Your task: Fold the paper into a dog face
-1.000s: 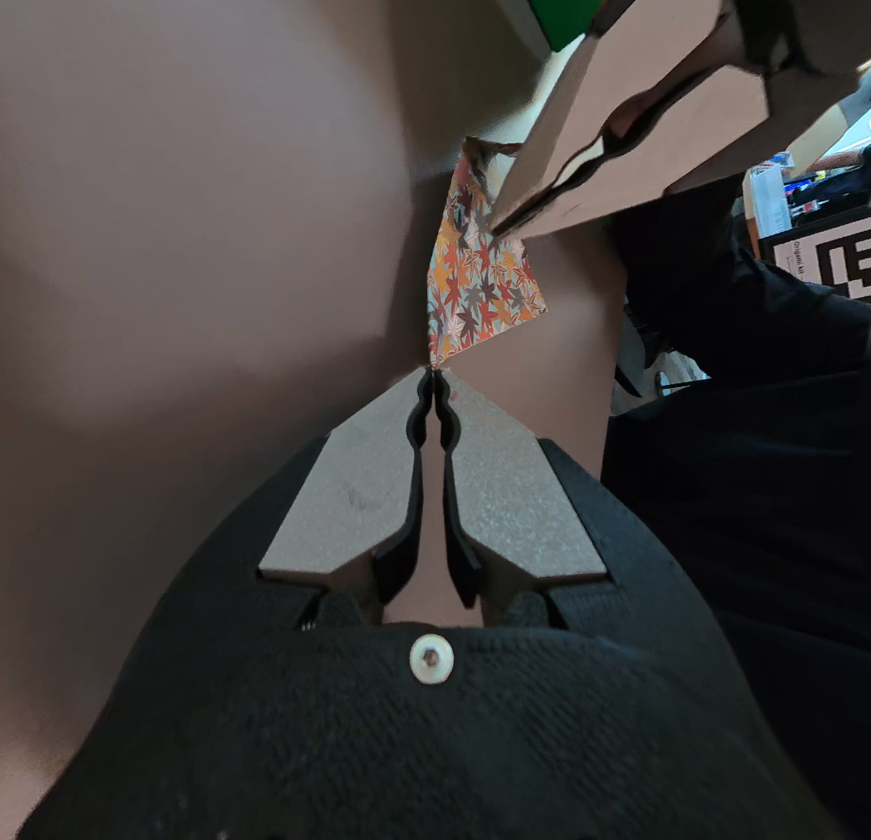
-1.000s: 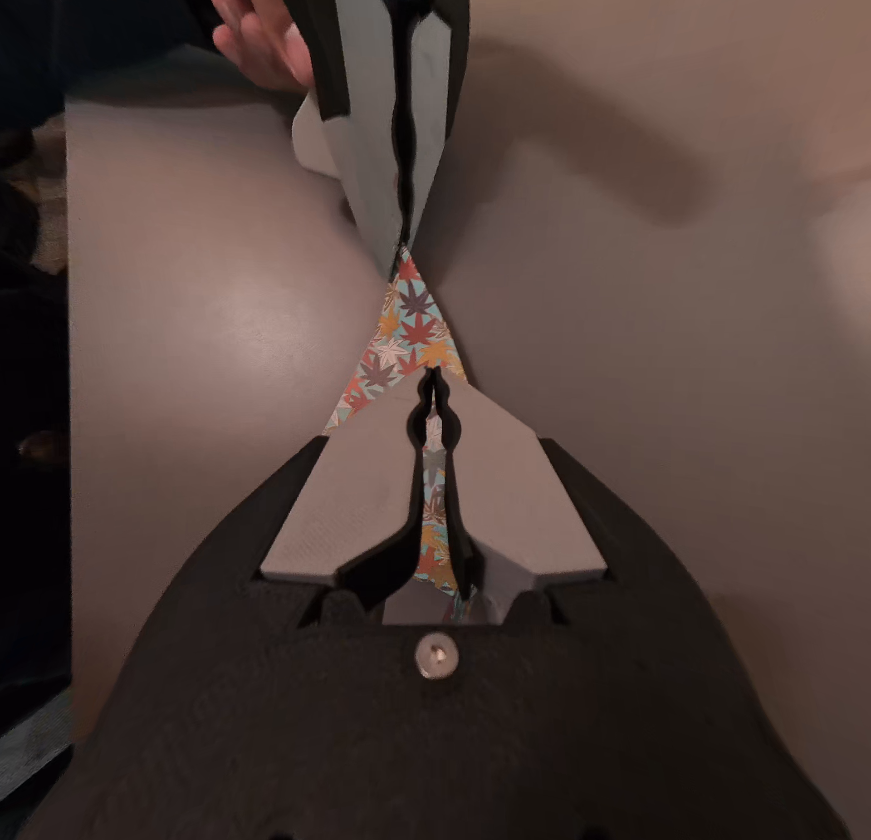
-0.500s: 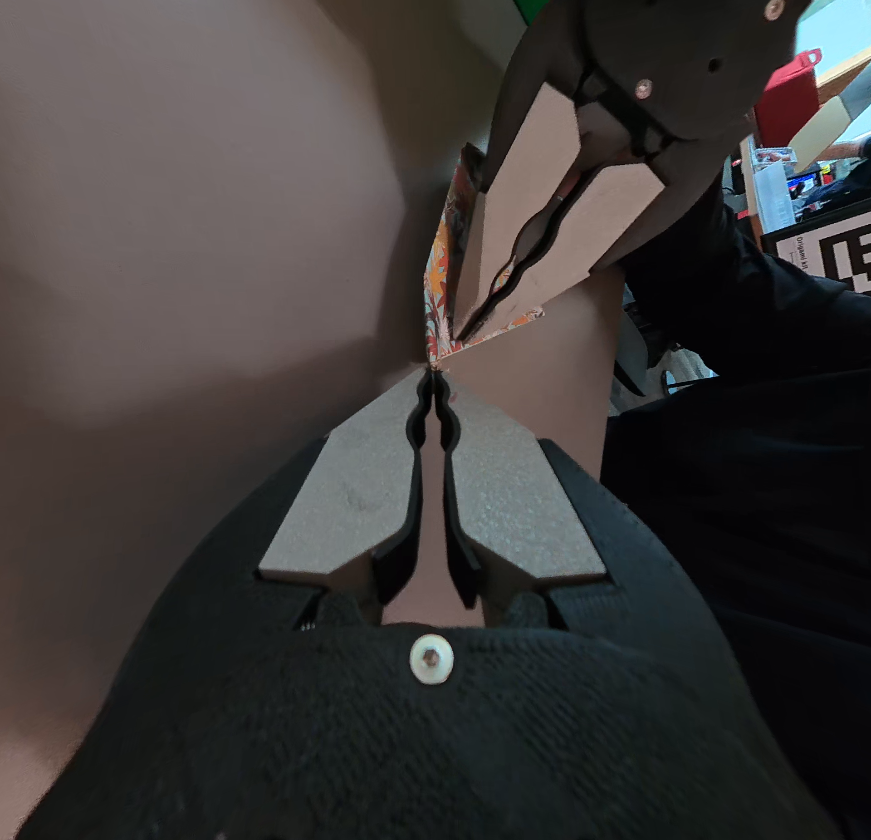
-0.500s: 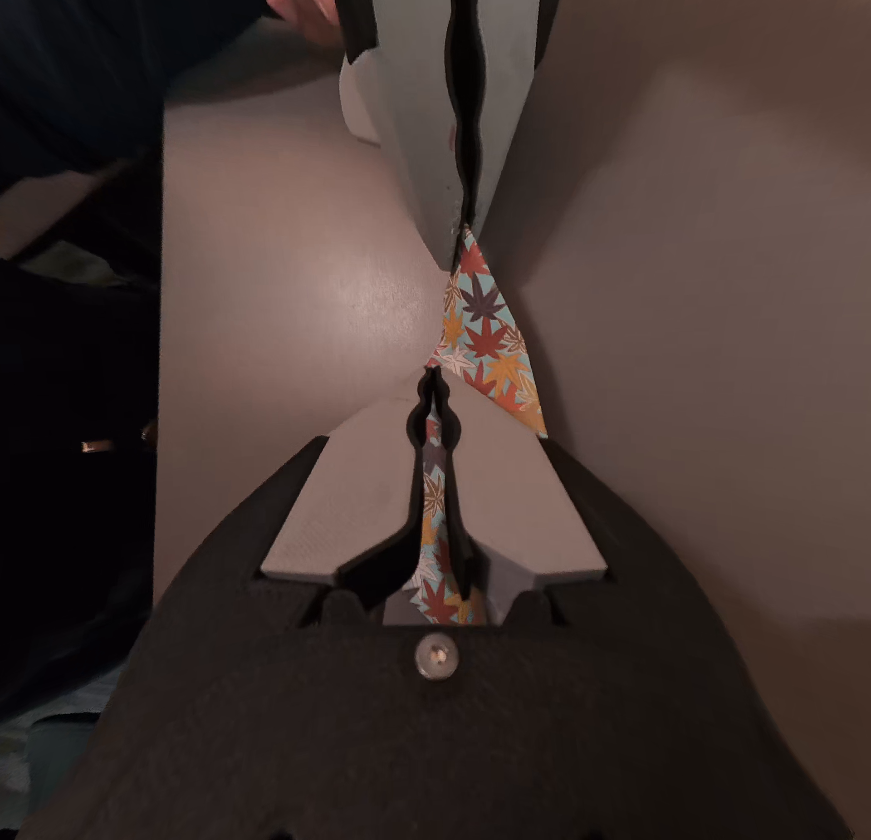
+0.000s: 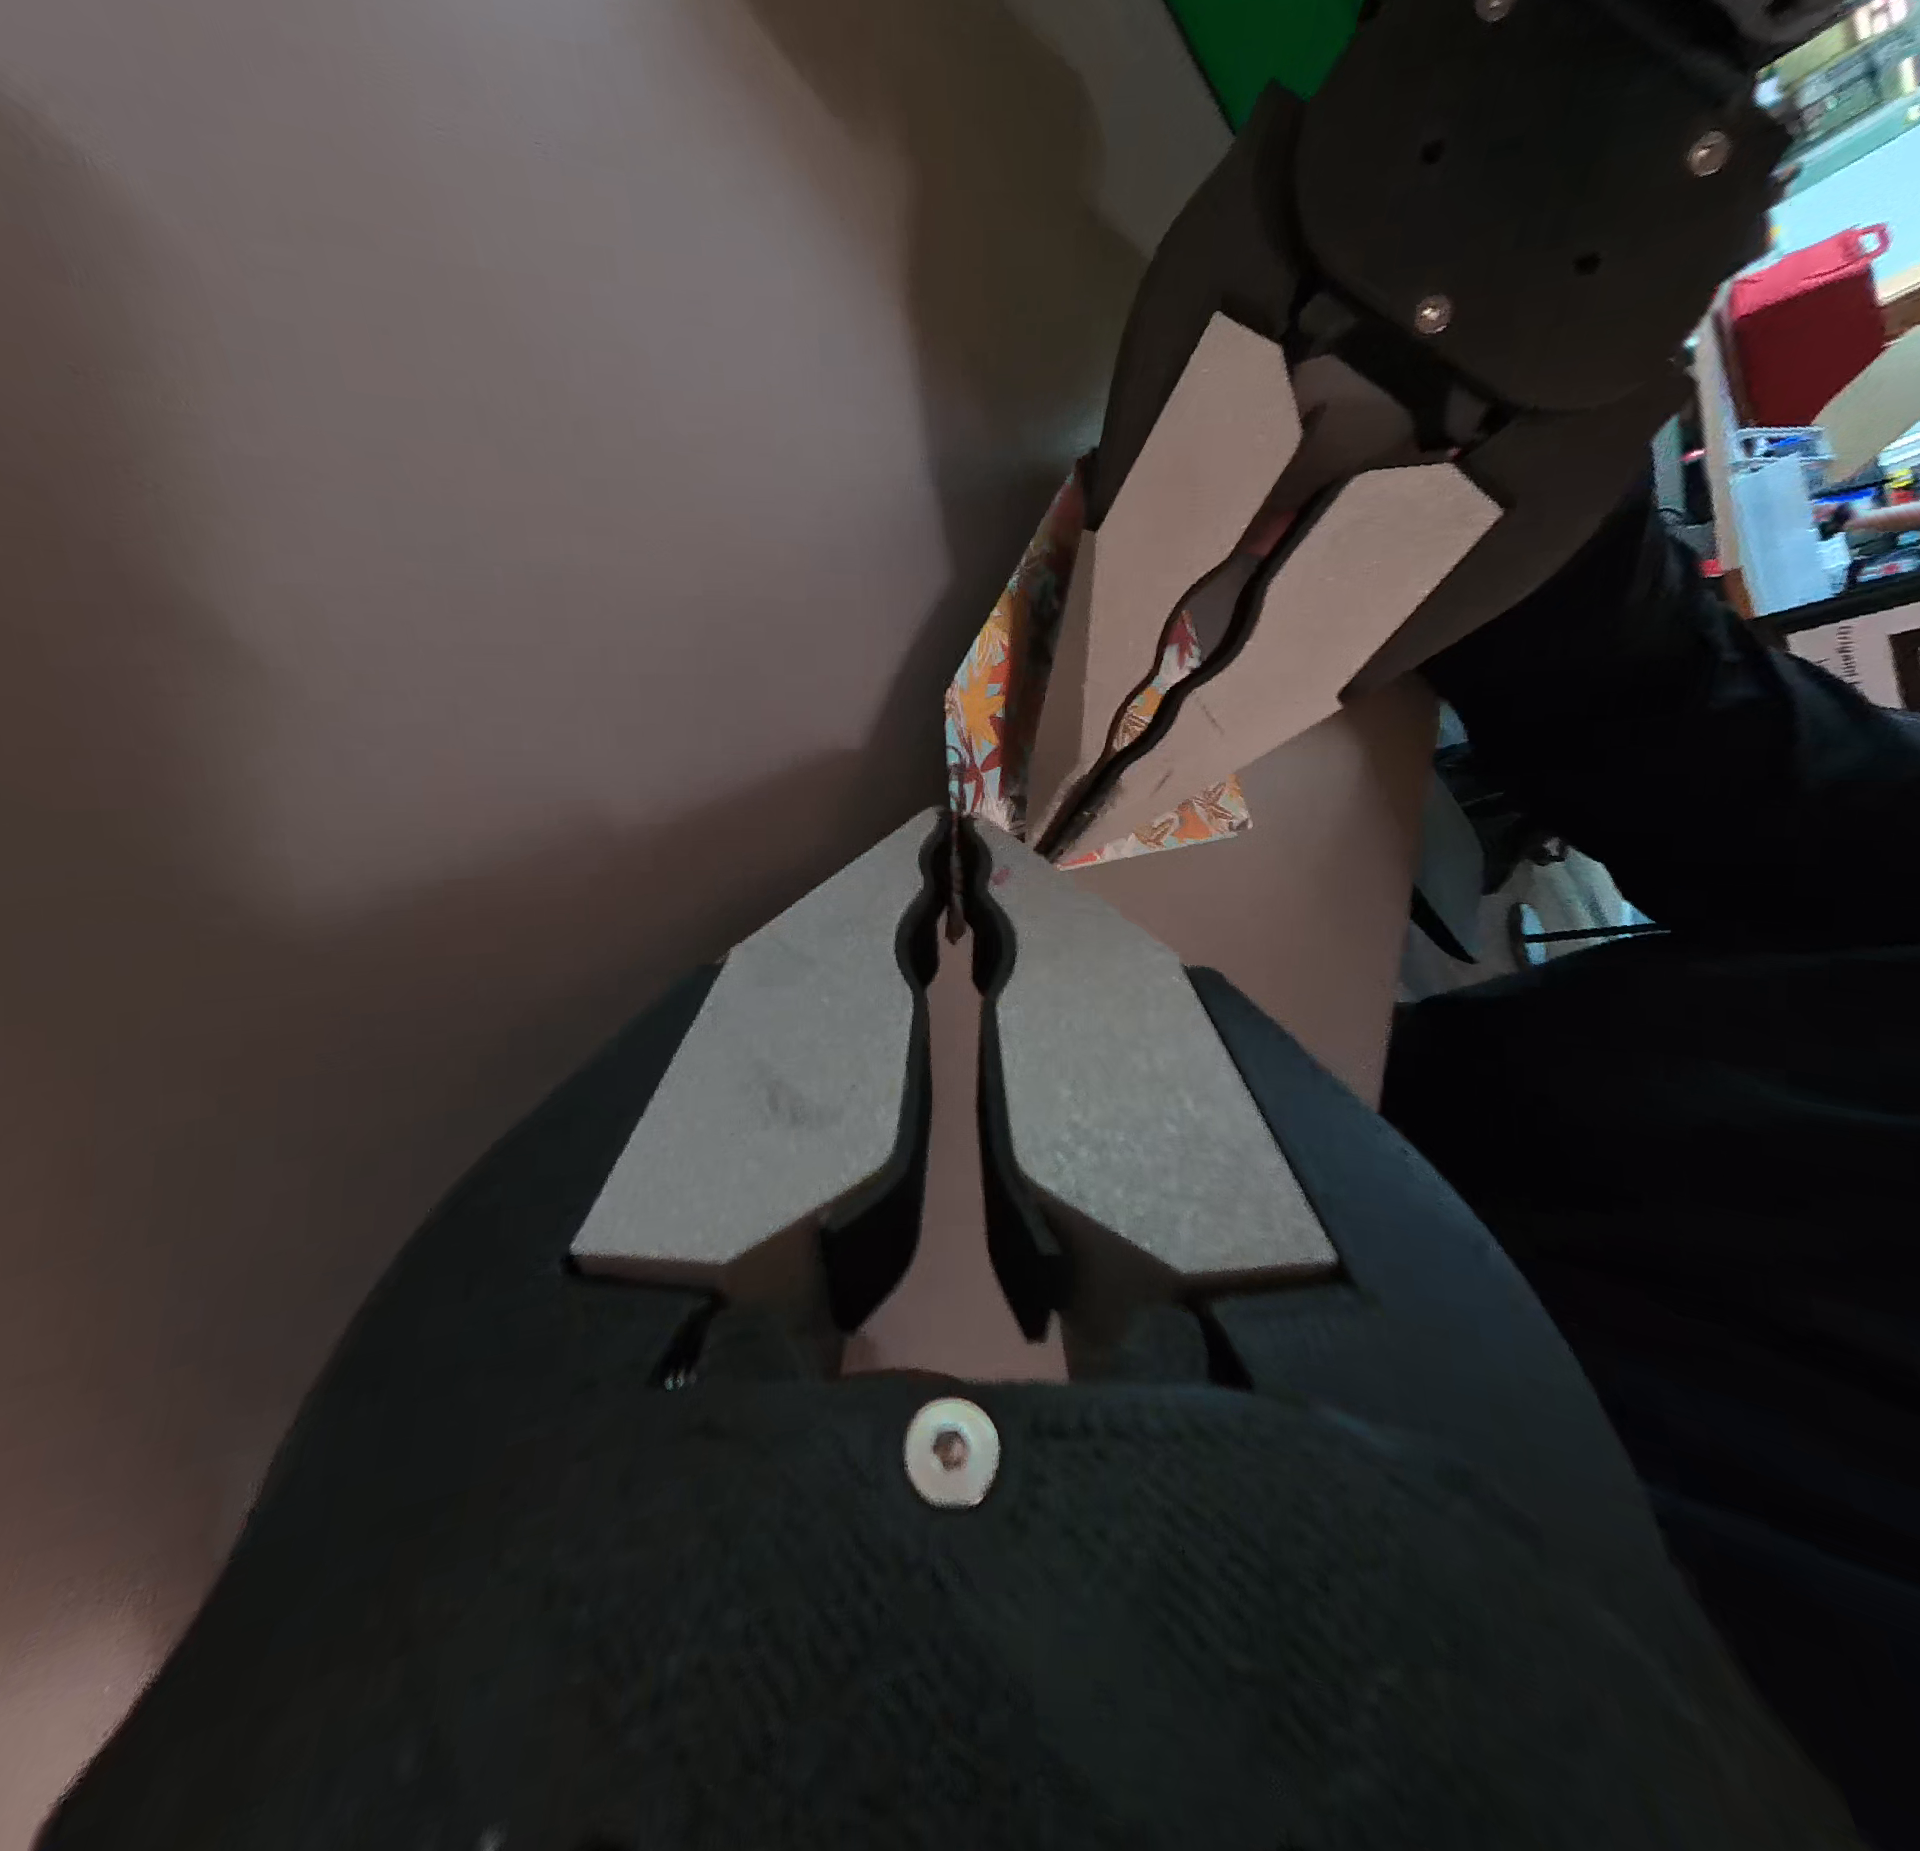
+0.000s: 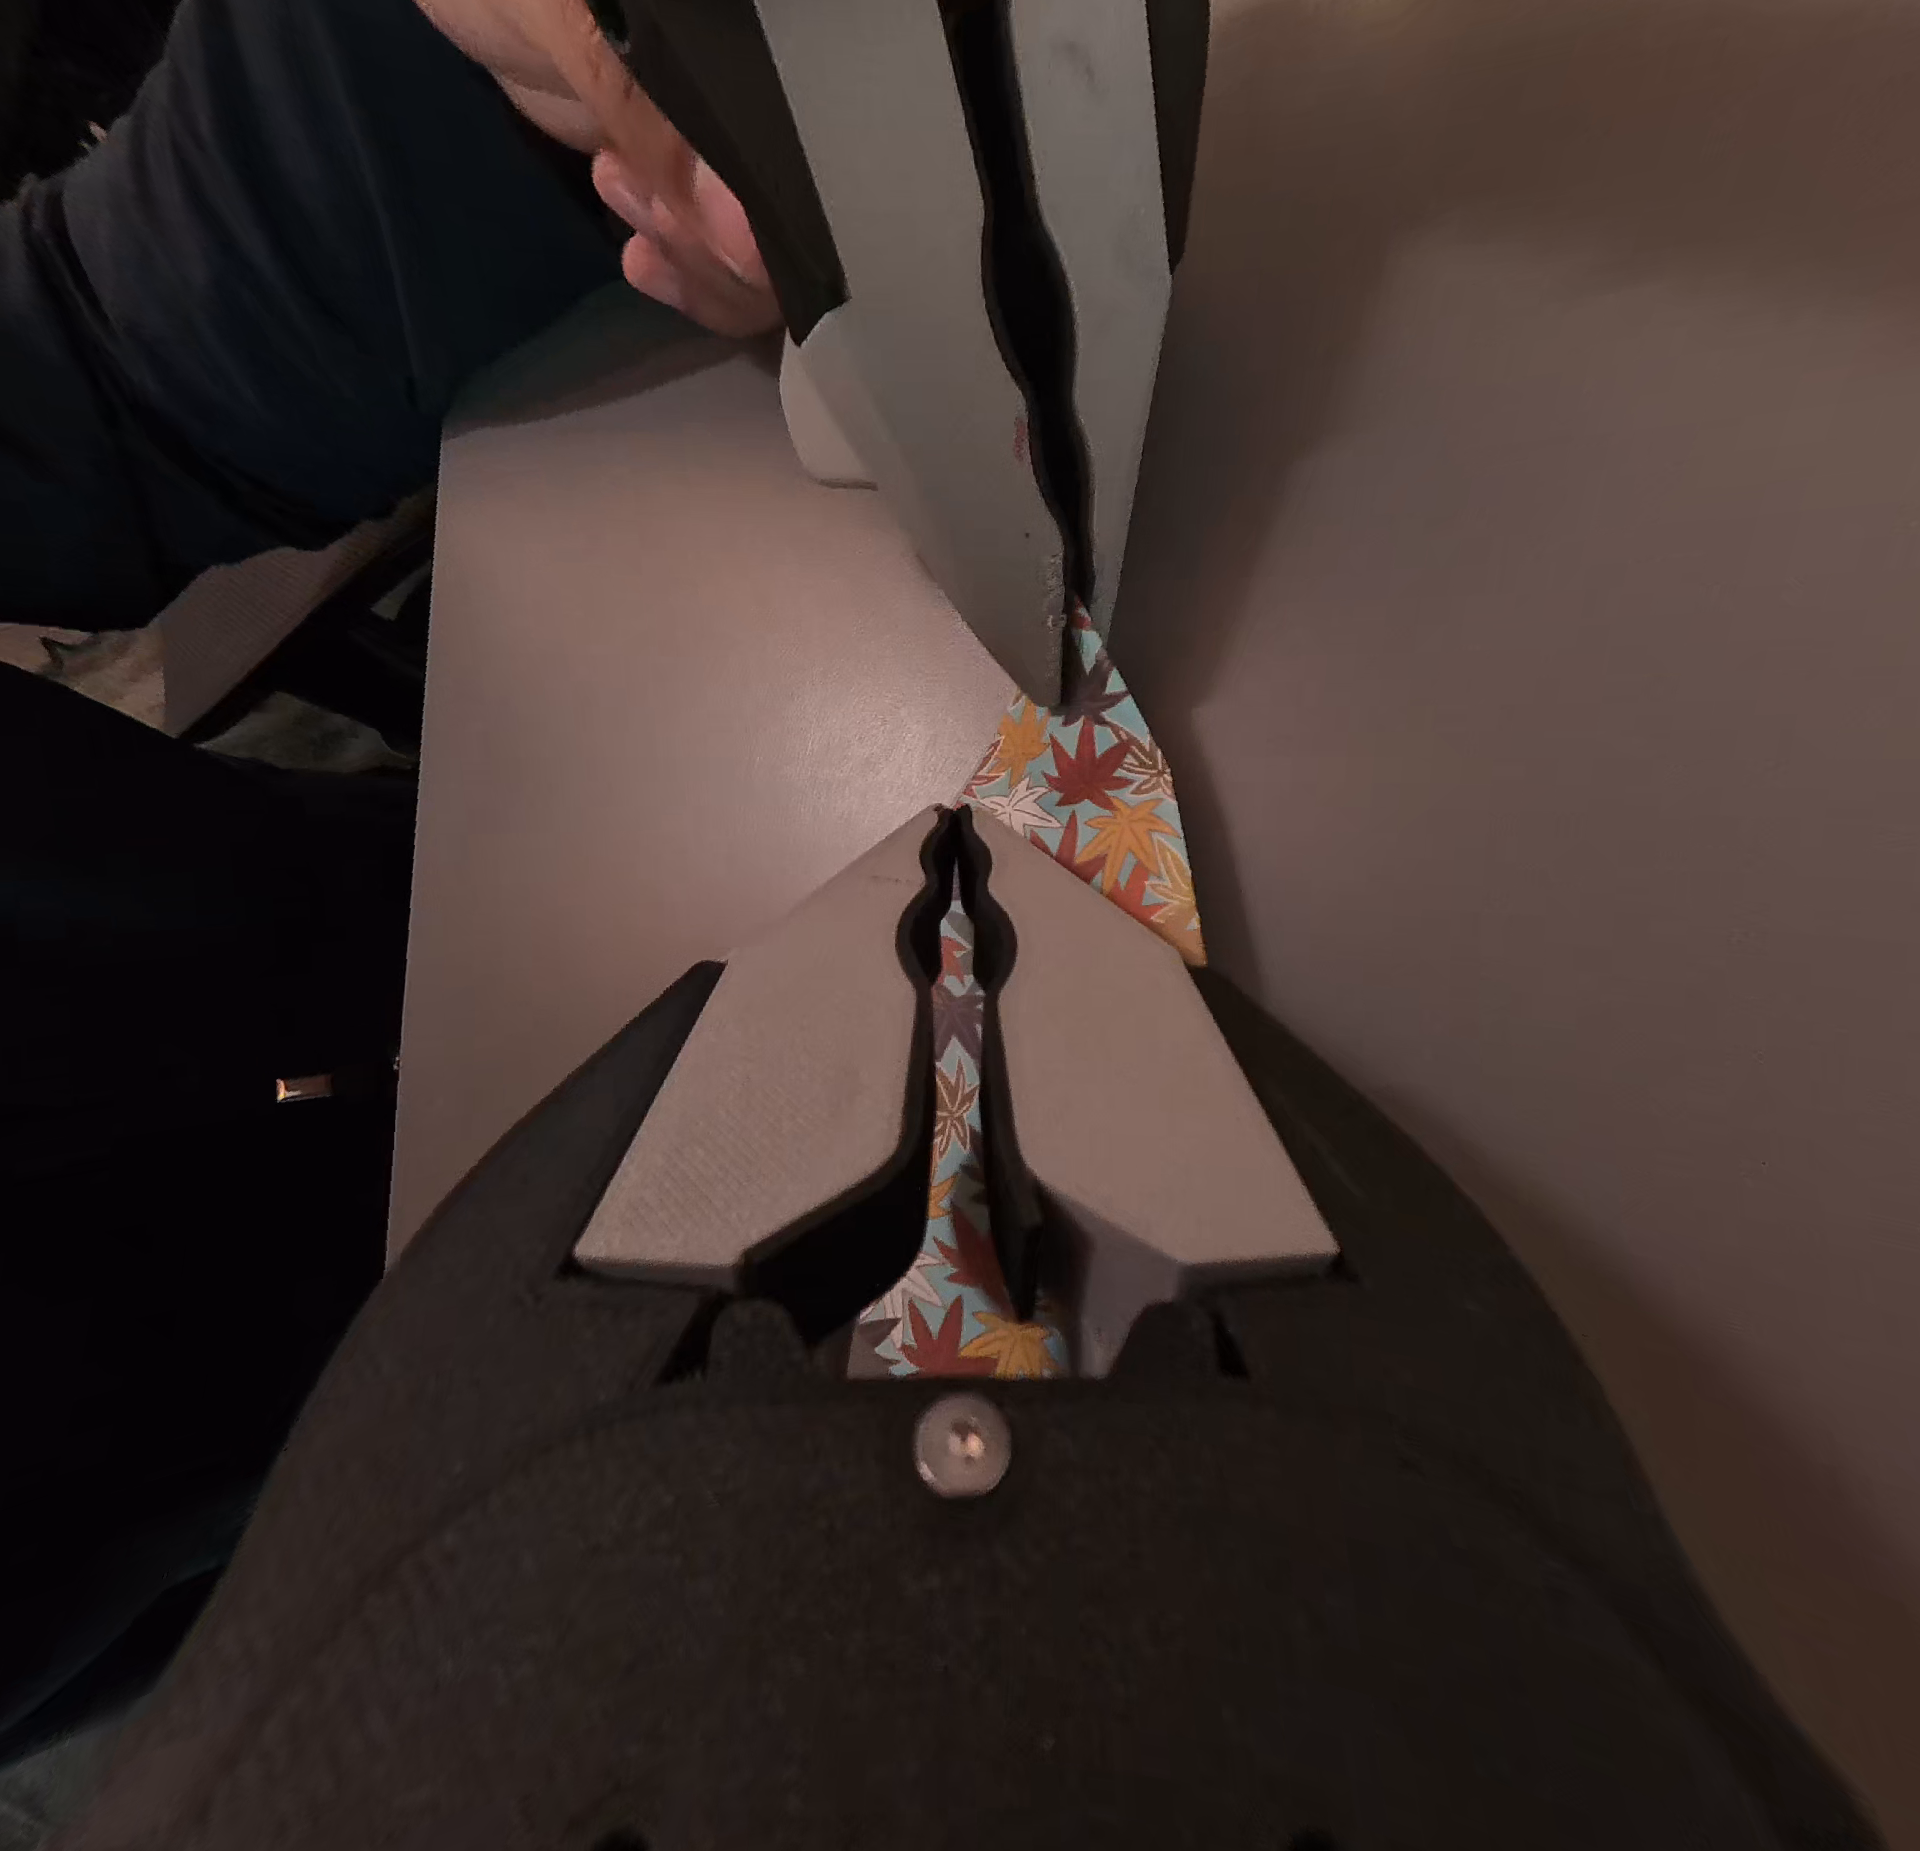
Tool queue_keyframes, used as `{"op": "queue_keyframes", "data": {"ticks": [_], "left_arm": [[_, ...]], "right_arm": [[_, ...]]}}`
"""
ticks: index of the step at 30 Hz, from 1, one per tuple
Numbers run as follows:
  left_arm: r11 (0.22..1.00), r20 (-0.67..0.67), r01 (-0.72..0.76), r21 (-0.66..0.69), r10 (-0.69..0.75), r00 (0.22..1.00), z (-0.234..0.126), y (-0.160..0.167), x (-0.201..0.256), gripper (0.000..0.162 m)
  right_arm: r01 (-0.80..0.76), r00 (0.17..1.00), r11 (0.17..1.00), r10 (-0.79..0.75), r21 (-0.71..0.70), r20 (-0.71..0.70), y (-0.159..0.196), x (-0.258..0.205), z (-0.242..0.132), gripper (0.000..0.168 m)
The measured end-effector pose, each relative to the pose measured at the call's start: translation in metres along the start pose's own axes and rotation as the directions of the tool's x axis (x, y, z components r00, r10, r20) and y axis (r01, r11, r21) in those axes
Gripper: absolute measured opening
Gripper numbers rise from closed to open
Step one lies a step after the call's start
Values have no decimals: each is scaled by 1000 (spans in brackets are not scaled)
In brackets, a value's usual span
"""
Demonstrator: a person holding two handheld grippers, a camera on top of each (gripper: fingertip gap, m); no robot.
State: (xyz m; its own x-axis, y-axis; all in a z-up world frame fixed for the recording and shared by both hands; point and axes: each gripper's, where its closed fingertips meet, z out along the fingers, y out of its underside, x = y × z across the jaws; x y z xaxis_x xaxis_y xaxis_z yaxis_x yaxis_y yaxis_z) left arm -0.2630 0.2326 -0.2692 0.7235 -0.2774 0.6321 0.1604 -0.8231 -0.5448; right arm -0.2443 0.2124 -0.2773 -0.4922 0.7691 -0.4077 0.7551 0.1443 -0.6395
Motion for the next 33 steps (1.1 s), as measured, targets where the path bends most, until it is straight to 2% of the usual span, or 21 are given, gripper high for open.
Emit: {"op": "queue_keyframes", "data": {"ticks": [5,9,14,24,29,33], "left_arm": [[995,129,-89,-32,93,987,-2,2,-11,0],[990,110,-132,-47,137,985,-1,3,-3,0],[992,114,-126,-30,129,985,-2,0,-3,0],[987,110,-158,42,152,982,-7,-12,3,0],[963,153,-267,35,259,954,-7,-11,8,0],[914,198,-405,-9,399,895,-5,-7,13,0]], "right_arm": [[9,999,1000,-8,20,-46,-5,7,-6,0],[3,998,998,2,70,-69,-12,14,-18,0],[22,998,1000,-22,4,-64,-2,13,-6,0],[-10,997,998,15,64,-72,-9,19,-3,0],[-45,998,996,48,79,-42,-10,20,-4,0],[-67,998,994,68,82,-17,-10,20,-5,0]]}}
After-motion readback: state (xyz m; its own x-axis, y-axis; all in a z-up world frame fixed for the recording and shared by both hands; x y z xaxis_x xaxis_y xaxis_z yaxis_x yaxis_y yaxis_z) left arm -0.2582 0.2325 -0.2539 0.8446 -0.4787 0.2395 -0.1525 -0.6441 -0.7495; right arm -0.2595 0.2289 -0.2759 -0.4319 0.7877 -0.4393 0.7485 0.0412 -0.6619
